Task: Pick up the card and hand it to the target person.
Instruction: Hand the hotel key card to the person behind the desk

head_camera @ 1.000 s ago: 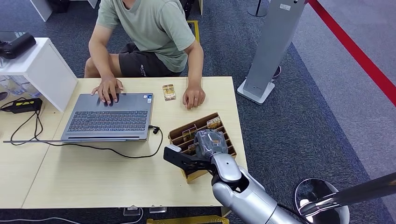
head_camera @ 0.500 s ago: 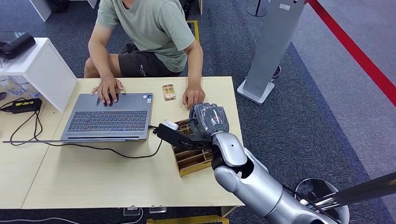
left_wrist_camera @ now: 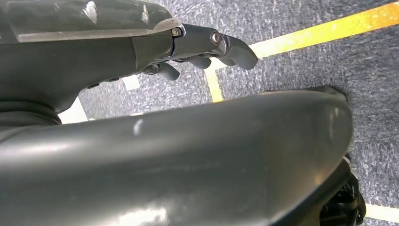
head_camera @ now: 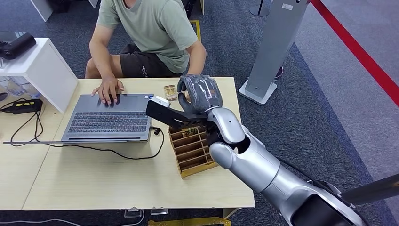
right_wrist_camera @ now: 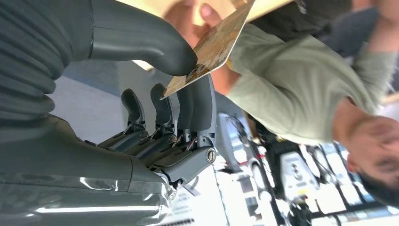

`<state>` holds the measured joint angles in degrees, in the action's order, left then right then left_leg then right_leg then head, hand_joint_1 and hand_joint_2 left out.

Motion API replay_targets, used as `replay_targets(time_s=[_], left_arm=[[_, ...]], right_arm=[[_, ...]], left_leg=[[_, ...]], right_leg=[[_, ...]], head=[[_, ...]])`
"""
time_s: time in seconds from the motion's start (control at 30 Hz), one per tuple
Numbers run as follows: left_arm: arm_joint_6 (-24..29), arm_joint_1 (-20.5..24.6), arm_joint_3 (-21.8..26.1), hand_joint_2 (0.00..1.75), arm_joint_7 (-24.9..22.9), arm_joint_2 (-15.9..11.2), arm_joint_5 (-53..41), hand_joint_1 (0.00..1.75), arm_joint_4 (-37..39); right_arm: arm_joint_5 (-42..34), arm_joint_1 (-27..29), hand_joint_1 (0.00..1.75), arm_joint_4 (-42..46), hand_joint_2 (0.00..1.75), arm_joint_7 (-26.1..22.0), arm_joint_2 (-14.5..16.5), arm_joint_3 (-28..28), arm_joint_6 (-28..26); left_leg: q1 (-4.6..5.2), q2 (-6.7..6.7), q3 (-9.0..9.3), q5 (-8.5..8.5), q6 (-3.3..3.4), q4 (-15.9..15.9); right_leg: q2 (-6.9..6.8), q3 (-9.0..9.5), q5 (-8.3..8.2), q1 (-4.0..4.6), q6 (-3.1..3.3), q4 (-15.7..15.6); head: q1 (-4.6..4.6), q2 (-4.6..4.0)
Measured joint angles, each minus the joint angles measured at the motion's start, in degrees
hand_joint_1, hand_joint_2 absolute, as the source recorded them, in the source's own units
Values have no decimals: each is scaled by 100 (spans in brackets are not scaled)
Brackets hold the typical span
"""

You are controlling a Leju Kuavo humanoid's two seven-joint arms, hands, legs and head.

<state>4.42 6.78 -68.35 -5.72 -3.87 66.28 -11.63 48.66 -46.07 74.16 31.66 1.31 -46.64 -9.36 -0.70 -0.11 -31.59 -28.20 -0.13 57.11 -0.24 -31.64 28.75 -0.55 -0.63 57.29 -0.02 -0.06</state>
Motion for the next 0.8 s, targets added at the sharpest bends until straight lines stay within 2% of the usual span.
replay_targets(time_s=[0.23,0.47,0.6,0.8], left_arm=[[-20,118,-140,0,-79,0,-57,0,0],[-10,111,-224,0,-93,0,-43,0,0],[-37,102,-277,0,-98,0,-37,0,0],[-133,102,-338,0,-111,0,-44,0,0]], right_arm=[[-215,-566,127,-1895,175,-609,560,-166,-647],[-202,-816,127,-3002,175,-713,874,-240,-868],[-174,-872,0,-3294,175,-708,933,-269,-867],[-171,-905,0,-3515,175,-720,995,-305,-850]], left_leg=[[0,-1,-2,1,0,0],[0,0,-3,1,1,1],[0,0,-1,1,0,1],[0,0,0,1,0,1]], right_leg=[[-2,-2,0,0,0,2],[-2,-5,0,0,0,0],[-2,-4,0,0,0,0],[0,-5,0,0,0,0]], head=[[-1,-1],[7,-1],[6,-1],[-1,0]])
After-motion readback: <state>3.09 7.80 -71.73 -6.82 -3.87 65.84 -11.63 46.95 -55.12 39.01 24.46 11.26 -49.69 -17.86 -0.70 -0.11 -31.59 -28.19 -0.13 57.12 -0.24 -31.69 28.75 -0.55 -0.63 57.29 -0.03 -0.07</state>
